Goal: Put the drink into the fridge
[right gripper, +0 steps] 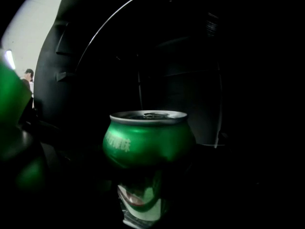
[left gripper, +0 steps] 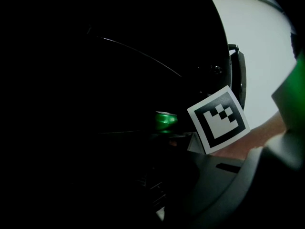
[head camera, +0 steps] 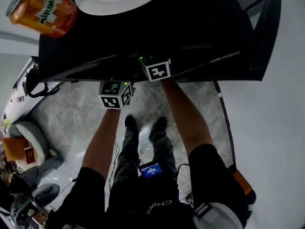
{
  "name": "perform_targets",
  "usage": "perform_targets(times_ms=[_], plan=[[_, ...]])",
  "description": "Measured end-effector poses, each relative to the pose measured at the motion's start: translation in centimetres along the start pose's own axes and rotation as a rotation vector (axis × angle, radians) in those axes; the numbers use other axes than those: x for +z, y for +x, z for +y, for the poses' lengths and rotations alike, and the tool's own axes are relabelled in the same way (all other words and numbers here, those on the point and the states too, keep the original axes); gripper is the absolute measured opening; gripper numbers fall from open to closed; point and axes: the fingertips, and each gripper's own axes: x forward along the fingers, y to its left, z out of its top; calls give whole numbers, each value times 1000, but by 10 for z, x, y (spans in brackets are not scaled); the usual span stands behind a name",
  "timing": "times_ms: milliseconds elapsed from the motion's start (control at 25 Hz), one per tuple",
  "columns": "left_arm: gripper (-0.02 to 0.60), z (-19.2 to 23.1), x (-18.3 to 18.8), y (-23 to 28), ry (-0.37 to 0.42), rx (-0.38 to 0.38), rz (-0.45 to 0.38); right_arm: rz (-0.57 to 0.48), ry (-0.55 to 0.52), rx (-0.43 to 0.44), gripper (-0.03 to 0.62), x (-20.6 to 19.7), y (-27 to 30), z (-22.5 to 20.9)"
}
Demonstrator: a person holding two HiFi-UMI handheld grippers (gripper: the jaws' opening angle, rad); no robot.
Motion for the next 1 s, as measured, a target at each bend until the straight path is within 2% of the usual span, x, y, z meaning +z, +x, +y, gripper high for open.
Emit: perform_targets(times_ms=[160, 400, 680, 880, 1000], plan=[[12, 1, 2, -1, -12, -1, -6, -14, -55, 6, 348, 0, 3, 4], [12, -5, 3, -4, -13, -23, -7, 26, -138, -7, 356, -10, 0, 6], [12, -13, 14, -17, -4, -23, -6, 81, -90, -19, 357, -18, -28, 6], [12, -28, 26, -43, -15, -41, 4, 144, -26, -35, 357, -19, -77, 17], [12, -39, 38, -61, -2, -66, 6, 156, 16, -54, 356, -4, -110, 23]])
